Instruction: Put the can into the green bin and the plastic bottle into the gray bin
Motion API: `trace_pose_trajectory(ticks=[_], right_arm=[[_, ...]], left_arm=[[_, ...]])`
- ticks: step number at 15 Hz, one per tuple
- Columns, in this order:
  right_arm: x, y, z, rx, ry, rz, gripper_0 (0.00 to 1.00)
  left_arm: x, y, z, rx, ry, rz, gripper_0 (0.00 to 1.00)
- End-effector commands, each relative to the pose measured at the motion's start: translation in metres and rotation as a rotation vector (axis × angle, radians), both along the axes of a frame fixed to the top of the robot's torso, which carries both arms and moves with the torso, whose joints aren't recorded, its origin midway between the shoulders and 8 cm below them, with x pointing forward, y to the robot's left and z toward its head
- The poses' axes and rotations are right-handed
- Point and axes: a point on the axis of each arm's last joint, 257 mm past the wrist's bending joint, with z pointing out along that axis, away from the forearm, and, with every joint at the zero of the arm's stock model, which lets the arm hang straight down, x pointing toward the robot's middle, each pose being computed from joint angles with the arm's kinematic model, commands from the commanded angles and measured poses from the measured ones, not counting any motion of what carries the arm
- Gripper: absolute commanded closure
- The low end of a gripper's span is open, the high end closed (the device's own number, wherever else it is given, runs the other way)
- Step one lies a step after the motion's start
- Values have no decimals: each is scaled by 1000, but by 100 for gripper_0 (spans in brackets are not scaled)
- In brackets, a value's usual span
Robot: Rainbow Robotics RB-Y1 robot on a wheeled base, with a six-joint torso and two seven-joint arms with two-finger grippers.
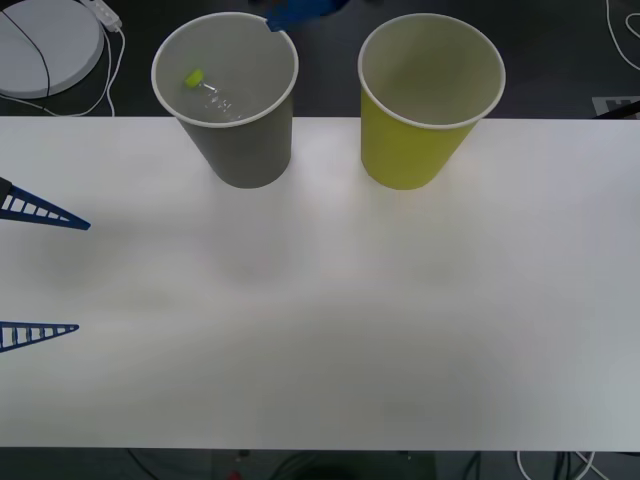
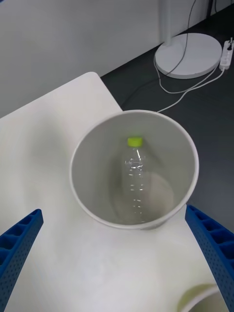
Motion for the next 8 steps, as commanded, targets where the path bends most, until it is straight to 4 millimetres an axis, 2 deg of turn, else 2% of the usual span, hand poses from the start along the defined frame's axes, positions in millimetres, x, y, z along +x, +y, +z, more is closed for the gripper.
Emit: trace_pose_trajectory(ticks=[1, 8], right_arm=[[-10, -15, -4, 21, -2, 12, 0], [-38, -56, -23, 46, -43, 40, 0]], left_arm=[[0, 0, 0, 0, 0, 0, 0], [0, 0, 0, 0, 0, 0, 0]])
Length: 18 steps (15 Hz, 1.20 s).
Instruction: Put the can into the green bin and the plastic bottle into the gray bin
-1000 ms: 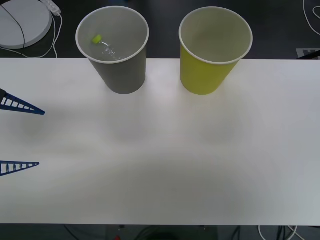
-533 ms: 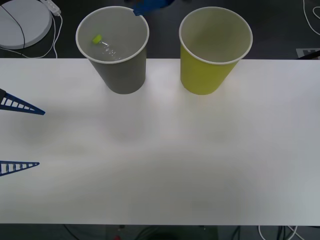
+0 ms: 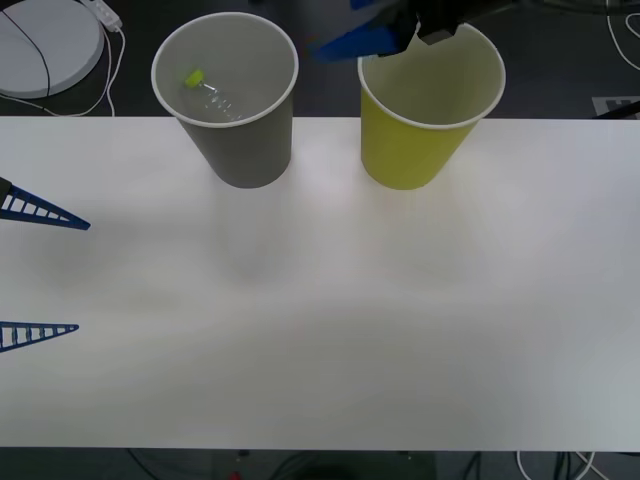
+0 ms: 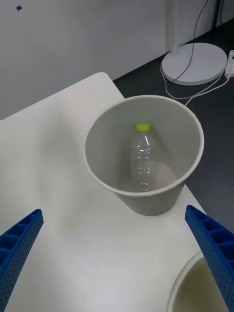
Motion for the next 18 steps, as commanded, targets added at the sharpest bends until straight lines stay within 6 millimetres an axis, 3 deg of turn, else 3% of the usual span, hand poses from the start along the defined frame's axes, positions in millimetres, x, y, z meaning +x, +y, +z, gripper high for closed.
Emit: trace_pose_trajectory(ticks=[1, 18], right_arm=[[-12, -15, -7, 9, -34, 20, 0], [-90, -114, -86, 66, -219, 79, 0]], left_arm=[[0, 0, 0, 0, 0, 0, 0], [0, 0, 0, 0, 0, 0, 0]])
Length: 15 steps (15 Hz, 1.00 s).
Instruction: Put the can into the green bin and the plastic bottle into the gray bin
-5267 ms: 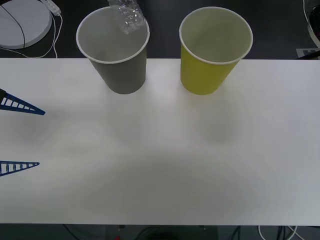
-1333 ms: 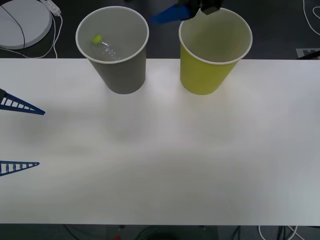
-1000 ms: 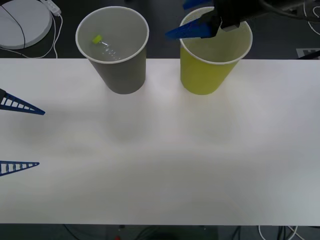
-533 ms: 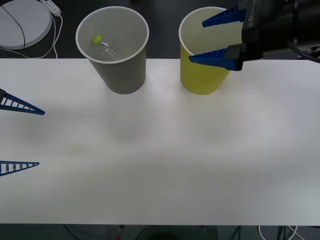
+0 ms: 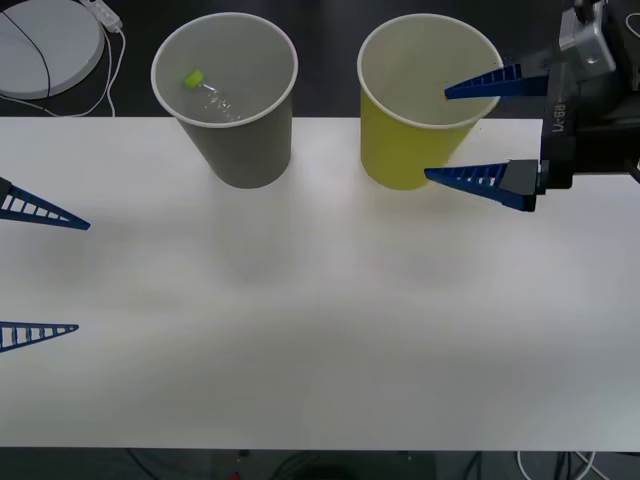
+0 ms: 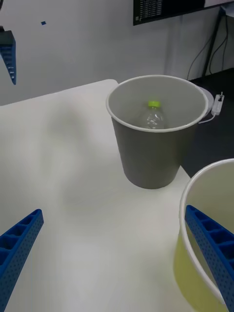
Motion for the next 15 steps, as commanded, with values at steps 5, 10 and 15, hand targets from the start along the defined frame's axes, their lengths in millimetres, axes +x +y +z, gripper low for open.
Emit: trace_pose_trajectory(ticks=[5, 10, 15], right_arm=[[-41, -40, -21, -33, -10, 53, 0], [-77, -64, -32, -59, -11, 117, 0], [-109, -77, -38, -82, -10, 163, 0]], left_arm=[[0, 0, 0, 0, 0, 0, 0], [0, 0, 0, 0, 0, 0, 0], [0, 0, 0, 0, 0, 0, 0]])
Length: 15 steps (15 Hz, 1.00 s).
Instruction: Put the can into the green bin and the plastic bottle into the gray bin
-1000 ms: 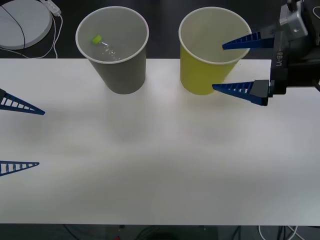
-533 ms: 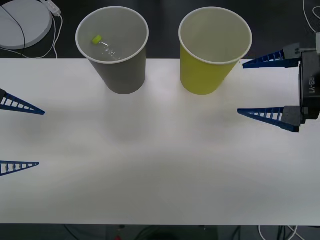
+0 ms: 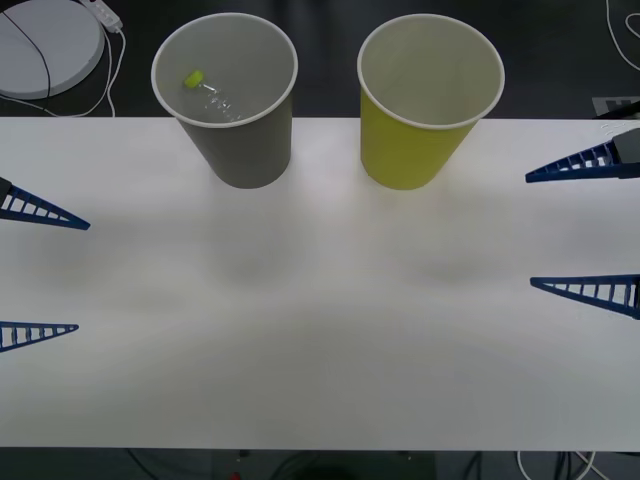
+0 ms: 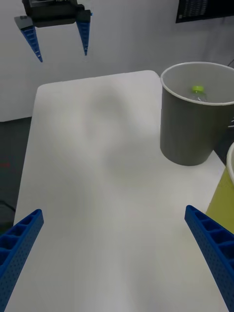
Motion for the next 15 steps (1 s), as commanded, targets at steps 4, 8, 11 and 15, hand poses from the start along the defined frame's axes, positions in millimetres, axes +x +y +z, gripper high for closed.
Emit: trace_pose_trajectory(ticks=[4, 8, 11, 15], right_arm=[[-39, -4, -16, -22, 20, 32, 0], [-55, -3, -21, -29, 14, 37, 0], [-57, -2, -22, -25, 5, 42, 0], [-57, -2, -22, -25, -2, 43, 0]], left_arm=[[0, 0, 0, 0, 0, 0, 0], [0, 0, 0, 0, 0, 0, 0], [0, 0, 0, 0, 0, 0, 0], [0, 0, 0, 0, 0, 0, 0]])
